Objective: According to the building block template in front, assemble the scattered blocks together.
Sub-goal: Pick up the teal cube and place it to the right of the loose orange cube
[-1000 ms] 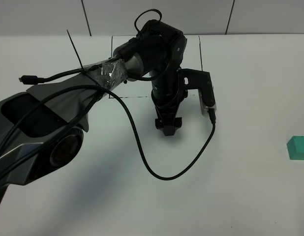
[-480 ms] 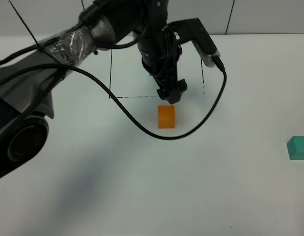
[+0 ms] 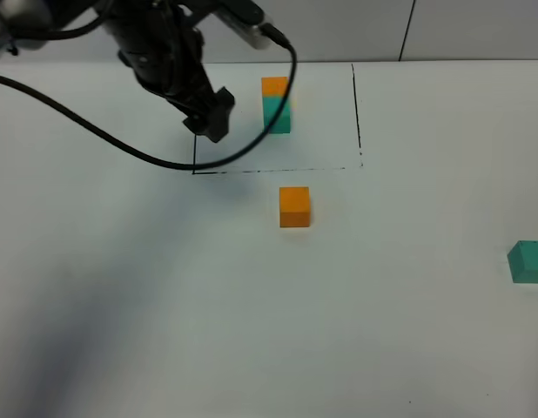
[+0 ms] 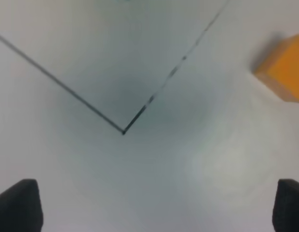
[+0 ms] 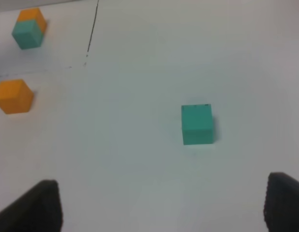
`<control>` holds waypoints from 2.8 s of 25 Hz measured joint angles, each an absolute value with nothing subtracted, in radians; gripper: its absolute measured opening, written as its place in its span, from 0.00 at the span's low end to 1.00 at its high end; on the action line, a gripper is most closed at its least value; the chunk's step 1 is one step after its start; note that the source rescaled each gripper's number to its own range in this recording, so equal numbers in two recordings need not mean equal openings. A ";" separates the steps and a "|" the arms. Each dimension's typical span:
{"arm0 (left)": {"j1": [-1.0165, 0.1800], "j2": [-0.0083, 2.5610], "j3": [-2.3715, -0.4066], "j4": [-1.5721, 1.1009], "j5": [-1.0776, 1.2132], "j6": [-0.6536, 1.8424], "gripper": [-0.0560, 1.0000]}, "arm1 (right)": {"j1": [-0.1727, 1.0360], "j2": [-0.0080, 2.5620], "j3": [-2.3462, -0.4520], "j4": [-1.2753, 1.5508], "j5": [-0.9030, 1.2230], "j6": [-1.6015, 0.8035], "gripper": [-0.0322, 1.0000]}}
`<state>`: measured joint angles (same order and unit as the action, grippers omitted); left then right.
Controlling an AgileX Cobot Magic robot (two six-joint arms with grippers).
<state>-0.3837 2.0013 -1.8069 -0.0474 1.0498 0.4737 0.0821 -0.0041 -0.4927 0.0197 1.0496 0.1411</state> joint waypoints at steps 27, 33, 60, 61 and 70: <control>-0.123 0.757 -0.894 0.101 1.085 -0.069 0.93 | 0.082 -0.004 -0.493 0.020 1.050 0.141 0.76; -0.123 0.490 -0.705 0.039 1.076 -0.030 0.92 | 0.082 -0.004 -0.493 0.020 1.050 0.141 0.76; -0.123 -0.005 -0.505 -0.126 1.056 0.104 0.77 | 0.082 -0.004 -0.493 0.020 1.050 0.141 0.76; -0.123 -0.005 -0.505 -0.126 1.056 0.104 0.76 | 0.082 -0.004 -0.493 0.020 1.050 0.141 0.76; -0.068 -0.005 -0.505 -0.126 1.056 0.103 0.69 | 0.082 -0.004 -0.493 0.020 1.050 0.141 0.76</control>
